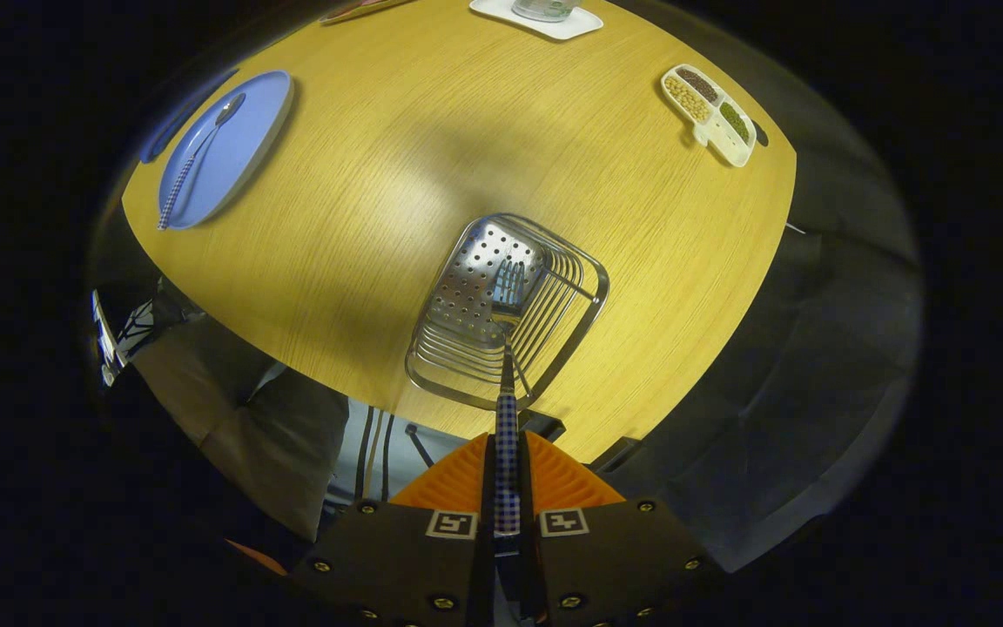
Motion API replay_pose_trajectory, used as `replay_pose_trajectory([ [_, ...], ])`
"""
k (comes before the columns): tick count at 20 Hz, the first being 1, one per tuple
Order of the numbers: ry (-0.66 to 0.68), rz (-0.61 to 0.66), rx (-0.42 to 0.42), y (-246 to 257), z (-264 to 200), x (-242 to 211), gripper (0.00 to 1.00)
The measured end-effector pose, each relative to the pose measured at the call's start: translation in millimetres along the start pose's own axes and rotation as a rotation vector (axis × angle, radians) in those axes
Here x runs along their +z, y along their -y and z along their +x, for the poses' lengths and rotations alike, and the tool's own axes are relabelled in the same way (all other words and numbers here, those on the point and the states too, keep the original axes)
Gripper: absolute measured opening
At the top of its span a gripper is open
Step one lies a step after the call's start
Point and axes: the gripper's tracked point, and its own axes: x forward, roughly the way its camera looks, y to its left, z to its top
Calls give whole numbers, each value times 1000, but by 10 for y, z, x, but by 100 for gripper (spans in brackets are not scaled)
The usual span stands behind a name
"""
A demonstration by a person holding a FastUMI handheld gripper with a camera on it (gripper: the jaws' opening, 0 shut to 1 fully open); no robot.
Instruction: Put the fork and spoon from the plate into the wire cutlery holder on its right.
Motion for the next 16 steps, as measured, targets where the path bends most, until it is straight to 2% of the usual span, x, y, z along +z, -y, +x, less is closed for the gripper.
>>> replay_pose_trajectory([
  [3, 21, 19, -8, 25, -19, 22, 12],
  [4, 24, 23, -10, 31, -67, 38, 19],
  [5, 34, 26, -13, 32, -111, 60, 19],
  [7, 44, 33, -17, 29, -96, 44, 28],
  [8, 47, 36, -19, 28, -145, 53, 29],
  [12, 56, 73, -44, -4, -374, -55, 29],
  [15, 151, 128, -56, -108, -629, -34, 29],
  [16, 193, 147, -57, -168, -719, -13, 38],
])
